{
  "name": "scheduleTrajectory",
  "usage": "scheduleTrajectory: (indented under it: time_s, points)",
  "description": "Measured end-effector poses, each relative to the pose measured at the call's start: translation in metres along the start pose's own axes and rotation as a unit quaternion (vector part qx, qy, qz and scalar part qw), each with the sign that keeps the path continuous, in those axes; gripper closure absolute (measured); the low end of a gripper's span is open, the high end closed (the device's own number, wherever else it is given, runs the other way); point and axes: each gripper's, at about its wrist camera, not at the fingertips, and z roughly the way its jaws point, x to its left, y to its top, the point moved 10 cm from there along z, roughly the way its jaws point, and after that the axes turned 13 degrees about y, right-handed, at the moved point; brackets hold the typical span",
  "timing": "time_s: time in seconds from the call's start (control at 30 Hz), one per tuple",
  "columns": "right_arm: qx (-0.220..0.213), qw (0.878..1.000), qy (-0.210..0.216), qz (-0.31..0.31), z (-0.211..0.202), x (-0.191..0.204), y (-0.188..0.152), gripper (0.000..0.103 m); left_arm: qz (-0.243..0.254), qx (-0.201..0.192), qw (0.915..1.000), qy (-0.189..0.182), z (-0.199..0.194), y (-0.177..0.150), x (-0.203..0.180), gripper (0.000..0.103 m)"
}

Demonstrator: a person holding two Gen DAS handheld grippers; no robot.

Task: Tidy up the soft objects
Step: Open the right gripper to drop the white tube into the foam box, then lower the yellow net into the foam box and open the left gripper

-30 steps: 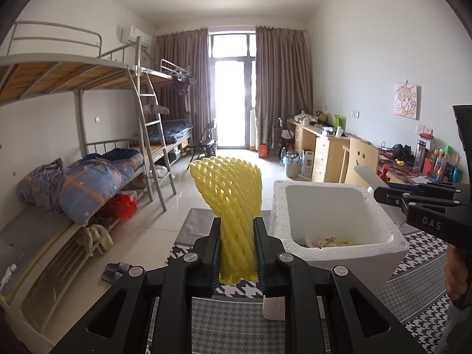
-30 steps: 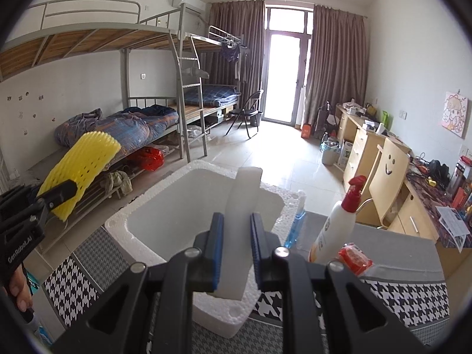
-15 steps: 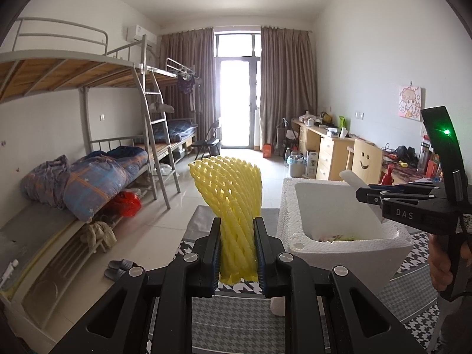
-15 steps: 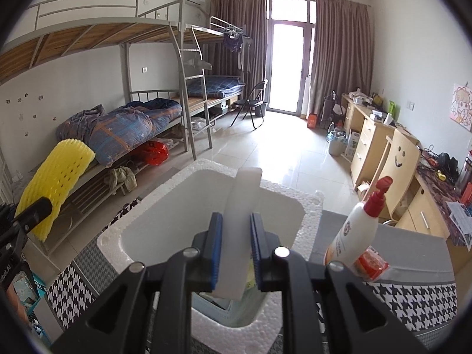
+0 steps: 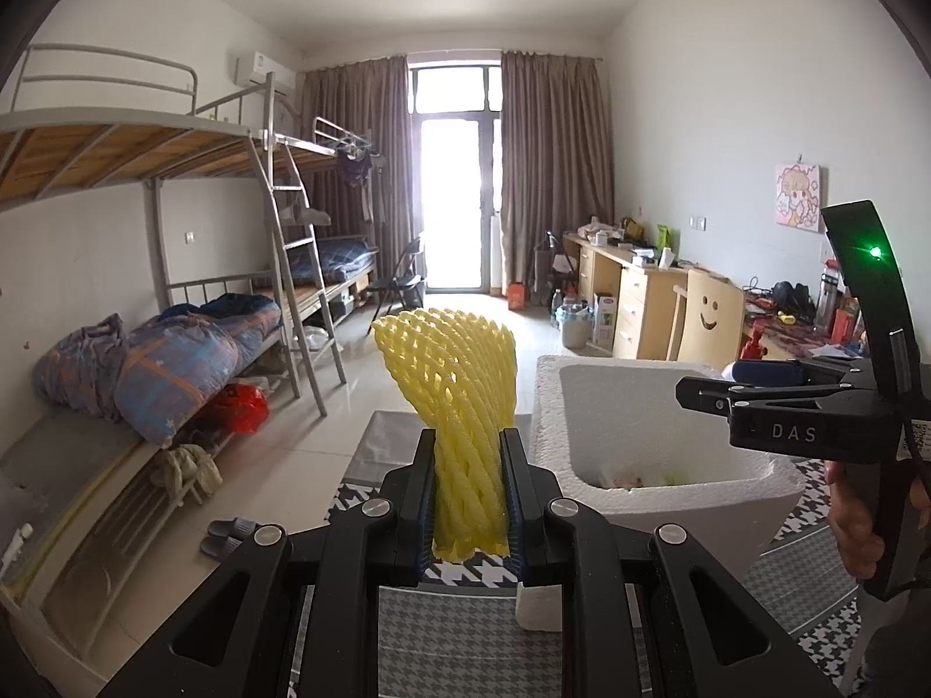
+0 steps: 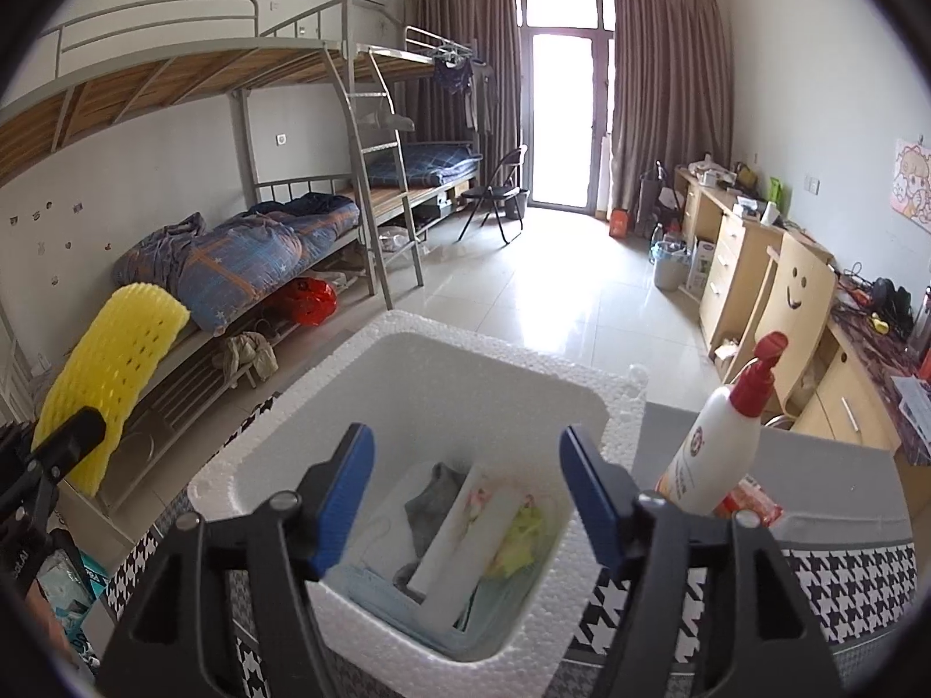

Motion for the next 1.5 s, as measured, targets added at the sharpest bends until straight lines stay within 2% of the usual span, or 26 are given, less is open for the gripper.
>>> scheduleTrajectory:
  time_s: [0.5, 0.57, 0.63, 0.87, 1.5]
  points:
    - [-0.015, 1.000, -0.012, -0.009, -0.025, -0.009, 0.001, 0.031, 0.011, -0.001, 0.9996, -0.026, 0.003, 0.008, -0.025, 0.082]
    - [-0.018, 1.000, -0.012, -0.010, -0.029, -0.009, 0.000, 0.023, 0.013, 0.000, 0.9995, -0.030, 0.004, 0.008, -0.028, 0.082]
    - [-0.026, 0.999, -0.015, -0.015, -0.033, -0.008, 0.001, 0.018, 0.016, 0.001, 0.9993, -0.034, 0.005, 0.009, -0.033, 0.082]
    - [-0.034, 0.999, -0.012, -0.024, -0.041, -0.005, 0.002, 0.013, 0.022, 0.004, 0.9988, -0.044, 0.008, 0.012, -0.039, 0.082]
    - [-0.055, 0.998, -0.034, -0.017, -0.075, -0.021, -0.013, 0.012, 0.036, 0.016, 0.9961, -0.078, 0.011, 0.017, -0.081, 0.082]
